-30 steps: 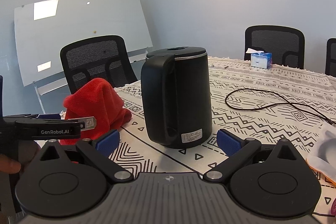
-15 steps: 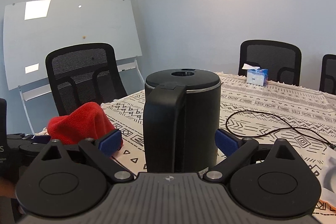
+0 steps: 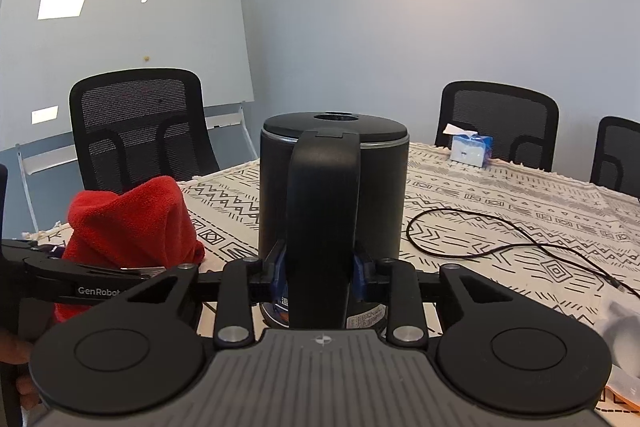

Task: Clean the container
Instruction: 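Grasp the black kettle by its handle with the right gripper, then lift the kettle with the right gripper while the left gripper presses the red cloth against it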

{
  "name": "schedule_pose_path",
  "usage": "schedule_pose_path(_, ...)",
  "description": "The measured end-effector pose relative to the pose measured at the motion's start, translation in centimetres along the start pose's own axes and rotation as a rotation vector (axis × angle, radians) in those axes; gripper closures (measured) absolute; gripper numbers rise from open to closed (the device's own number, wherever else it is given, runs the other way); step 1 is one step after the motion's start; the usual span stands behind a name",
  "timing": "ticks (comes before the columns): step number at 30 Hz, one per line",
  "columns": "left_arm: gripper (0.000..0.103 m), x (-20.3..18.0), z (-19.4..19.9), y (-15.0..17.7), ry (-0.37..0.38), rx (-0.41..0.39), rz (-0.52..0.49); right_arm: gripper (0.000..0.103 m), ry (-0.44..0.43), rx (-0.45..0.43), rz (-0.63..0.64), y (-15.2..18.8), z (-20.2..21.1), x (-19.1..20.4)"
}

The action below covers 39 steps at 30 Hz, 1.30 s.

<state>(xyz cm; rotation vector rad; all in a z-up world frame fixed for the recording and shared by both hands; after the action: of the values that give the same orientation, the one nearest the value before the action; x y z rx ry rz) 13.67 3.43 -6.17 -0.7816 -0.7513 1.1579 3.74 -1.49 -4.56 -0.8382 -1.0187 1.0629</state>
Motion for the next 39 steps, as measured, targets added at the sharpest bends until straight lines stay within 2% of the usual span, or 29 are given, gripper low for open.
schedule_pose_path(2,0.024,-0.2,-0.5,0.4,0.029,0.004,-0.002,0.073,-0.015,-0.001,-0.004,-0.1,0.1,-0.9)
schedule_pose_path(3,0.027,-0.4,-0.7,0.5,0.042,0.013,-0.008,0.073,-0.024,-0.005,0.001,-0.1,0.2,-1.3)
schedule_pose_path(5,0.05,-0.6,-0.8,0.5,0.067,0.012,-0.011,0.073,-0.053,-0.011,0.006,0.1,0.1,-1.8)
schedule_pose_path(6,0.057,-0.7,-0.7,0.4,0.076,0.0,-0.01,0.073,-0.07,-0.012,0.008,0.3,-0.1,-2.0)
schedule_pose_path(8,0.069,-1.0,-0.4,0.1,0.081,-0.038,-0.026,0.074,-0.1,-0.011,0.007,0.6,-0.4,-2.4)
schedule_pose_path(10,0.074,-1.4,0.1,-0.3,0.091,-0.083,-0.065,0.073,-0.12,0.0,-0.006,1.1,-0.9,-2.8)
schedule_pose_path(13,0.075,-2.5,1.3,-1.0,0.091,-0.161,-0.148,0.073,-0.15,0.0,-0.043,1.5,-1.3,-3.2)
schedule_pose_path(17,0.075,-2.9,1.8,-2.5,0.15,-0.214,-0.186,0.072,-0.171,-0.011,-0.074,1.6,-1.2,-3.6)
schedule_pose_path(23,0.076,-4.3,3.3,-5.1,0.257,-0.32,-0.295,0.072,-0.186,-0.022,-0.101,1.7,-1.2,-3.9)
schedule_pose_path(25,0.076,-4.8,3.1,-5.5,0.278,-0.326,-0.319,0.072,-0.181,-0.02,-0.099,1.8,-1.3,-3.9)
schedule_pose_path(32,0.076,-5.9,0.0,-4.5,0.325,-0.244,-0.348,0.072,-0.162,-0.012,-0.086,2.0,-1.7,-3.8)
schedule_pose_path(39,0.076,-5.7,0.8,-5.8,0.335,-0.302,-0.354,0.072,-0.146,-0.003,-0.075,2.2,-2.1,-3.7)
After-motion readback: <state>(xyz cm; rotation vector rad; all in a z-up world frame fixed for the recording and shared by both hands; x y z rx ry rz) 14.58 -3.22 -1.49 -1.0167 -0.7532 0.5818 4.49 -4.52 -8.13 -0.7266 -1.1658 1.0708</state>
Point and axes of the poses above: each gripper's, at about its wrist camera, not at the fingertips, and z roughly against the way its jaws point, x to its left, y to its underside, the point moved 5 cm from there along -z, roughly the way its jaws point, and after that the axes turned 14 degrees about -z, right-handed, at the moved point
